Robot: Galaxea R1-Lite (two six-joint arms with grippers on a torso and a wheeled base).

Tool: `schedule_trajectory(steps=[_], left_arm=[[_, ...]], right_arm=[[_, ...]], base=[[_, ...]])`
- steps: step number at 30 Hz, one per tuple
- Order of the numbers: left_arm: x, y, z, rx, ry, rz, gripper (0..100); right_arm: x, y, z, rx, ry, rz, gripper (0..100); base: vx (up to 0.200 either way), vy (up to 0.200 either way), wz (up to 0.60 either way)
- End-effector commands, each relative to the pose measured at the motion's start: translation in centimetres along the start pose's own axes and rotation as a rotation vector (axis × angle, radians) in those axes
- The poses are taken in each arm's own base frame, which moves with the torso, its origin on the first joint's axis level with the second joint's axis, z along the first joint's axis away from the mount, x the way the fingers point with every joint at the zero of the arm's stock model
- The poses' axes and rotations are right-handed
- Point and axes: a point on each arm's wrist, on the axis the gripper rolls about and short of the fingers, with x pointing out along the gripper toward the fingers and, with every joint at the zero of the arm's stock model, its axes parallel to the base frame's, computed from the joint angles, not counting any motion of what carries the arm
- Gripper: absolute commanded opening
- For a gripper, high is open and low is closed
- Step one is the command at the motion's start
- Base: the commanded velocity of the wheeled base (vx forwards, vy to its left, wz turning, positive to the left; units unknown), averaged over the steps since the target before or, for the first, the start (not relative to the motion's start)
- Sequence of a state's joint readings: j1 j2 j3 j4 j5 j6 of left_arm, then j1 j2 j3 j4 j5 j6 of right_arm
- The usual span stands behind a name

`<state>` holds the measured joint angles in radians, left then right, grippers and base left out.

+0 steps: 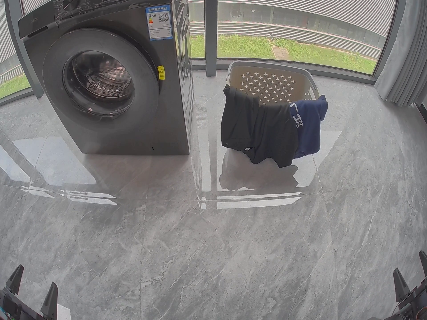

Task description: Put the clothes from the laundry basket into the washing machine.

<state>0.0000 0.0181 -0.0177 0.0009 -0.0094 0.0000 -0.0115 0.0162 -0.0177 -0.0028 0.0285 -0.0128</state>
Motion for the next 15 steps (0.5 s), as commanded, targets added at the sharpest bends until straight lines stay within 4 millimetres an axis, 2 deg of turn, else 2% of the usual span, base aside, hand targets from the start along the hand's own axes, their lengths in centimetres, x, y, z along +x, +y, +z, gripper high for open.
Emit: schedule_trajectory(steps=[1, 2, 8, 15], left_arm=[[-0.01, 0.00, -0.48, 0.002, -0.001, 0.000, 100], [-0.01, 0.00, -0.49, 0.002, 0.000, 0.000, 100], [-0.01, 0.00, -0.49, 0.000, 0.000, -0.001, 100], [-0.01, 0.00, -0.49, 0.000, 0.000, 0.000, 100]], right_arm=[[0.02, 0.01, -0.52, -0.001, 0.003, 0.000, 100], [0.02, 0.01, -0.52, -0.001, 0.003, 0.000, 100], [0.02, 0.01, -0.52, 0.001, 0.003, 0.000, 100], [0.02, 0.01, -0.52, 0.001, 0.003, 0.000, 100]], base=[[0.000, 0.000, -0.60], [0.000, 0.000, -0.60], [0.000, 0.000, 0.00], [0.200, 0.000, 0.00]])
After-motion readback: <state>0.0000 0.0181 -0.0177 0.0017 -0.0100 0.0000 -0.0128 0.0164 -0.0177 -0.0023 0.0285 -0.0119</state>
